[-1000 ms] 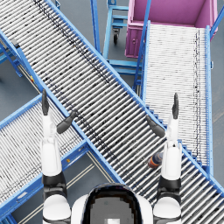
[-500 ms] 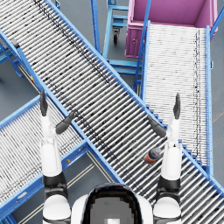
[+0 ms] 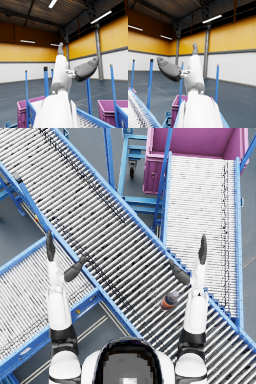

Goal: Pick up the oil and place it on the left assembly line, put the cola on the right, and keep Sprite still

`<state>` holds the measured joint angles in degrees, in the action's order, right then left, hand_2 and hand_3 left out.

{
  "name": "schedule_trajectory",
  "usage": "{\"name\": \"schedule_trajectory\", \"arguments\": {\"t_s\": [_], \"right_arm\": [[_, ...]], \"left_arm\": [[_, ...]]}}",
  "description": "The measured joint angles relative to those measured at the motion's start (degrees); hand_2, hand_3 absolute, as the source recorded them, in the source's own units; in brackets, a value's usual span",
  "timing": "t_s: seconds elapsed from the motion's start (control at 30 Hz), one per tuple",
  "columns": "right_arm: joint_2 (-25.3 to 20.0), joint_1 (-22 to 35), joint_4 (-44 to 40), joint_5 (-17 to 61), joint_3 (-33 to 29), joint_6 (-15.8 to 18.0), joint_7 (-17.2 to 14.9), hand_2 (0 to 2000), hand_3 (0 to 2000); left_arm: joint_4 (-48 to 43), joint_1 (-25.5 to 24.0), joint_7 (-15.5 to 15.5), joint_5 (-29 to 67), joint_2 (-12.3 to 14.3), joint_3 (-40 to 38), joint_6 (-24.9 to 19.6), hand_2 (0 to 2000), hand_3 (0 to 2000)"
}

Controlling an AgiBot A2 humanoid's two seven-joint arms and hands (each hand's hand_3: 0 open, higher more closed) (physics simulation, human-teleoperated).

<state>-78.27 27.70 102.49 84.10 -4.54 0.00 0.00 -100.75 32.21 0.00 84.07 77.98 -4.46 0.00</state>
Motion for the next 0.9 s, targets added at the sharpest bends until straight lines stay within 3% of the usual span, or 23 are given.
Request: {"name": "schedule_trajectory", "arguments": {"t_s": [0.9], "right_arm": [[-1.0, -1.6, 0.1, 0.0, -0.2, 0.0, 0.0, 0, 0]], "left_arm": [[-0.6, -1.2, 0.0, 0.0, 0.8, -0.4, 0.0, 0, 0]]}}
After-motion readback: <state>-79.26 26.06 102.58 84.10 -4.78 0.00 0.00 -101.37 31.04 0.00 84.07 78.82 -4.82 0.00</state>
